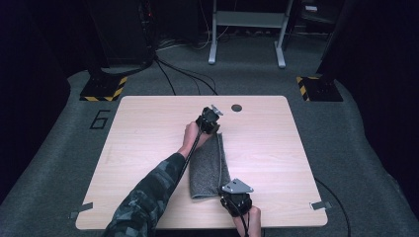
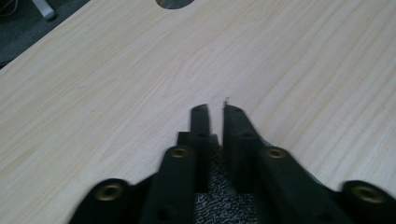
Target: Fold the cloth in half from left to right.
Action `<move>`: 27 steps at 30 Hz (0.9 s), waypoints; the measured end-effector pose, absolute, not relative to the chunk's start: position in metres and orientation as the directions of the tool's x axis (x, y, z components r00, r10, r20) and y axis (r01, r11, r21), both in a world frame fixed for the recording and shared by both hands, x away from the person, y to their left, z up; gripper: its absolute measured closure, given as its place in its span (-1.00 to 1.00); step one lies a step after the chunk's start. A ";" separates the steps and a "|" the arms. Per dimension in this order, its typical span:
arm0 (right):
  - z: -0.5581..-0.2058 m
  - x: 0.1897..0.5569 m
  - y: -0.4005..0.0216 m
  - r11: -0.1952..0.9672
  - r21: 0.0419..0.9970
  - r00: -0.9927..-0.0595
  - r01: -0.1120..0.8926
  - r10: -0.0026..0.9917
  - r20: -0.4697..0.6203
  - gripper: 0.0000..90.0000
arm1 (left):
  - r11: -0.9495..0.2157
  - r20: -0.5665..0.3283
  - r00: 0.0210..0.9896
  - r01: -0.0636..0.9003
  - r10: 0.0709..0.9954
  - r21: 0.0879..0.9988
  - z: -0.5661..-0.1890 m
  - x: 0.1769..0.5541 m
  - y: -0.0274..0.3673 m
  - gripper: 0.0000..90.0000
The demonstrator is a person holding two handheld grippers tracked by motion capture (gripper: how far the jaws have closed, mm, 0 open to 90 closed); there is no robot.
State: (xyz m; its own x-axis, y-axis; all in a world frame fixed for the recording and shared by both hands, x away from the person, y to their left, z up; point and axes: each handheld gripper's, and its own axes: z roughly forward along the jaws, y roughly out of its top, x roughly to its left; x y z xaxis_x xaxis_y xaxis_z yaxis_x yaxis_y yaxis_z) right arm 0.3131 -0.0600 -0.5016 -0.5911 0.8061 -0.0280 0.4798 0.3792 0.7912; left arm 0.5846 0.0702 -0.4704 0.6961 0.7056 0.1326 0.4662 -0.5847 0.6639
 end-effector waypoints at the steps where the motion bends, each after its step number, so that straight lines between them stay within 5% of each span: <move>1: -0.502 0.312 -0.061 0.372 0.791 -0.581 0.486 0.813 -0.026 0.76 | -0.585 0.131 0.699 0.464 0.703 0.666 -0.470 0.585 0.072 0.43; 4: -0.502 0.312 -0.065 0.366 0.778 -0.546 0.511 0.837 -0.036 0.49 | -0.553 0.094 0.689 0.484 0.718 0.678 -0.467 0.582 0.078 -0.02; 10: -0.501 0.311 -0.082 0.333 0.764 -0.468 0.553 0.883 -0.046 0.11 | -0.544 0.090 0.692 0.472 0.716 0.694 -0.459 0.564 0.099 -0.32; 16: -0.499 0.319 -0.096 0.281 0.775 -0.447 0.565 0.894 0.002 -0.13 | -0.543 0.089 0.689 0.477 0.719 0.691 -0.463 0.535 0.130 -0.45; 27: -0.509 0.345 -0.079 0.333 0.714 -0.458 0.615 0.889 -0.020 -0.11 | -0.592 0.118 0.696 0.495 0.708 0.636 -0.495 0.480 0.163 -0.52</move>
State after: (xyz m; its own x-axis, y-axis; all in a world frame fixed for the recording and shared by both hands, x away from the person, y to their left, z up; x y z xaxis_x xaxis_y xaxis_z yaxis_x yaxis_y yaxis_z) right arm 0.3447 -0.0786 -0.5094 -0.4583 0.8886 -0.0196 0.6154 0.3332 0.7143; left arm 0.4795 0.1627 -0.4947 0.6960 0.7083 0.1180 0.4950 -0.5923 0.6357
